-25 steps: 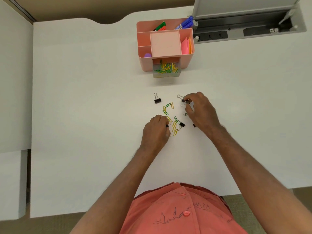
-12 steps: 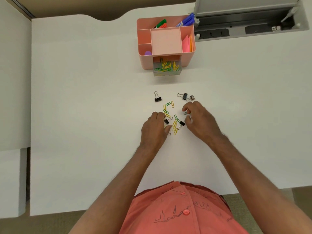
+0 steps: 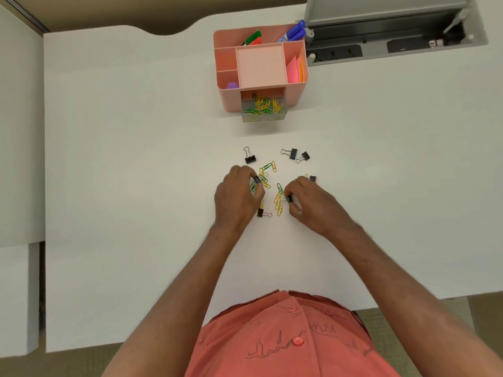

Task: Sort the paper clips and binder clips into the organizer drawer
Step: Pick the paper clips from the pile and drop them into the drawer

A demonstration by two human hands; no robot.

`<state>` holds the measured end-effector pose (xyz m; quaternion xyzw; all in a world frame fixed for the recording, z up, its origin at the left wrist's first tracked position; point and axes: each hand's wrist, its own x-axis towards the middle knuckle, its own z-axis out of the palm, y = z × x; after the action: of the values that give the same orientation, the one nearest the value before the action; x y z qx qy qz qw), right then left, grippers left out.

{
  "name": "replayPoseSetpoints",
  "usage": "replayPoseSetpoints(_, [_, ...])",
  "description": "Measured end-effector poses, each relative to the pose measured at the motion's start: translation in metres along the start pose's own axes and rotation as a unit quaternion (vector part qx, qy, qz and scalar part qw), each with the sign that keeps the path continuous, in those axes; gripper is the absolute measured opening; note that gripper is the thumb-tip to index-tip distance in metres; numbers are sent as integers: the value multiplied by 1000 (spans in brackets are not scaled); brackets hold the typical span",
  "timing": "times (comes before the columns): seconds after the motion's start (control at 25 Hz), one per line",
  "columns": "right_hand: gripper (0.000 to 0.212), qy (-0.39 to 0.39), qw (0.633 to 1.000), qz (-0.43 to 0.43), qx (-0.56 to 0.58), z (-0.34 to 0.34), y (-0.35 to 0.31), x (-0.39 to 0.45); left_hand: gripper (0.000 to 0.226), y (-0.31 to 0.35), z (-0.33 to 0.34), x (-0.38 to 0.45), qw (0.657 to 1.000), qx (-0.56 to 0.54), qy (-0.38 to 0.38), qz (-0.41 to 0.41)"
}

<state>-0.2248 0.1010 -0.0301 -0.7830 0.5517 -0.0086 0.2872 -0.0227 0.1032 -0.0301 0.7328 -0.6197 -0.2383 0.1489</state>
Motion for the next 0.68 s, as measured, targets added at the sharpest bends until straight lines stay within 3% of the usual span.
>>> replayPoseSetpoints(0.24, [23, 105, 993, 51, 26, -25, -5, 36, 18, -15, -6, 43, 1000, -3, -5, -30])
replayPoseSetpoints(0.56, [24, 106, 990, 96, 12, -21, 3, 73, 30, -15, -2, 47, 998, -33, -7, -55])
replayPoseSetpoints(0.68, [24, 121, 985, 88, 81, -18, 8, 63, 28, -17, -5, 30, 996, -79, 0, -40])
